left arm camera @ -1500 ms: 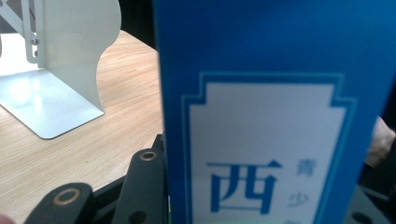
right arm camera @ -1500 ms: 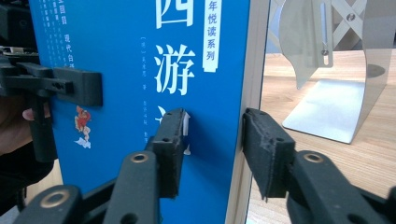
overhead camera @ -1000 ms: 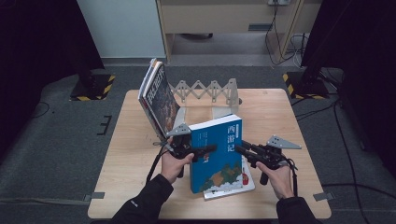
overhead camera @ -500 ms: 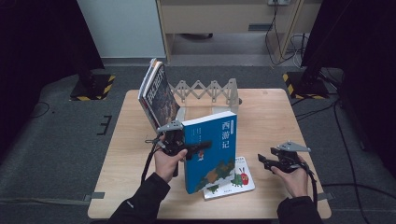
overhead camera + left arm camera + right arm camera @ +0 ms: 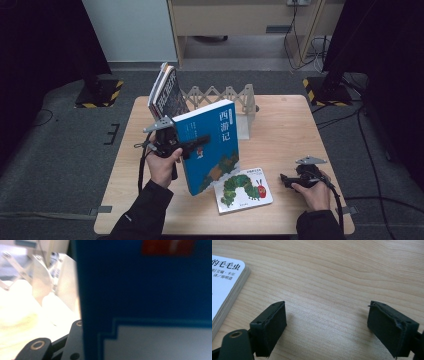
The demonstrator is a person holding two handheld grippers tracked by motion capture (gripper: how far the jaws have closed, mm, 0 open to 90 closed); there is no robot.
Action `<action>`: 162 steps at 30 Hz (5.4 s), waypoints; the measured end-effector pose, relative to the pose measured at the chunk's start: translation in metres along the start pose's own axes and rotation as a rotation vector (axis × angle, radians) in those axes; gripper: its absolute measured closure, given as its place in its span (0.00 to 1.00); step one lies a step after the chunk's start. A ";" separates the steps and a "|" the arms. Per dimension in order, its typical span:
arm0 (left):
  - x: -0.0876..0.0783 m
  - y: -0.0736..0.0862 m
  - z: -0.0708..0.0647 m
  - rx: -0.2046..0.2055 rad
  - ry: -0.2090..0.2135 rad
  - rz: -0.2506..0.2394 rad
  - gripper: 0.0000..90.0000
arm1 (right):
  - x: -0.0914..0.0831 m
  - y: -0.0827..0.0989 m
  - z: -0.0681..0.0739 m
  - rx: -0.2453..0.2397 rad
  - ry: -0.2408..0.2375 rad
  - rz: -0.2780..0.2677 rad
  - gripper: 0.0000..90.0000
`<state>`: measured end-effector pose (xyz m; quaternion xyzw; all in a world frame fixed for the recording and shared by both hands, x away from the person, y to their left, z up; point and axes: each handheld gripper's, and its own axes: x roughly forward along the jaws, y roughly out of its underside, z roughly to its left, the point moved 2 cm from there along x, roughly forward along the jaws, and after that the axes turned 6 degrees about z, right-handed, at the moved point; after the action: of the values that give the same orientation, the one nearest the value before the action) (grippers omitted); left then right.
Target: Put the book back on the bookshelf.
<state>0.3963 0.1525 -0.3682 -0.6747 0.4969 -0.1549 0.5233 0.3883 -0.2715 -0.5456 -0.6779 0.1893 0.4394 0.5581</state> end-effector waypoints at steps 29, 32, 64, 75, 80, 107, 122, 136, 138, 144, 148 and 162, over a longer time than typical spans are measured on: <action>0.016 -0.065 0.037 0.032 -0.284 -0.051 0.68 | 0.007 0.003 0.001 0.021 0.014 -0.050 0.04; 0.024 -0.068 0.041 0.023 -0.289 -0.053 0.68 | 0.007 0.003 0.001 0.018 0.014 -0.051 0.04; 0.090 -0.086 0.091 0.001 -0.421 -0.046 0.68 | 0.008 0.003 0.001 0.013 0.015 -0.050 0.03; 0.119 -0.070 0.103 0.007 -0.458 0.010 0.68 | 0.008 0.002 0.000 0.010 0.014 -0.051 0.03; 0.126 -0.064 0.107 -0.006 -0.457 0.008 0.68 | 0.008 0.002 0.000 0.009 0.014 -0.050 0.03; 0.102 -0.023 0.081 0.075 -0.511 0.018 0.66 | 0.008 0.002 0.000 0.010 0.015 -0.051 0.03; 0.085 -0.001 0.072 0.112 -0.518 -0.003 0.64 | 0.008 0.002 0.000 0.011 0.015 -0.051 0.03; 0.086 0.001 0.071 0.084 -0.534 -0.043 0.66 | 0.008 0.002 0.000 0.009 0.016 -0.051 0.03; 0.087 0.000 0.072 0.081 -0.539 -0.044 0.66 | 0.008 0.002 0.001 0.011 0.016 -0.051 0.03; 0.101 -0.006 0.075 0.066 -0.556 -0.050 0.65 | 0.008 0.002 0.001 0.010 0.016 -0.051 0.03; 0.111 -0.010 0.076 0.068 -0.568 -0.059 0.65 | 0.008 0.002 0.001 0.015 0.014 -0.051 0.03; 0.094 0.011 0.071 0.106 -0.484 -0.057 0.62 | 0.008 0.002 0.001 0.007 0.012 -0.051 0.03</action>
<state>0.4854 0.1135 -0.4361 -0.6776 0.3289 -0.0292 0.6572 0.3910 -0.2691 -0.5534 -0.6833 0.1765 0.4203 0.5704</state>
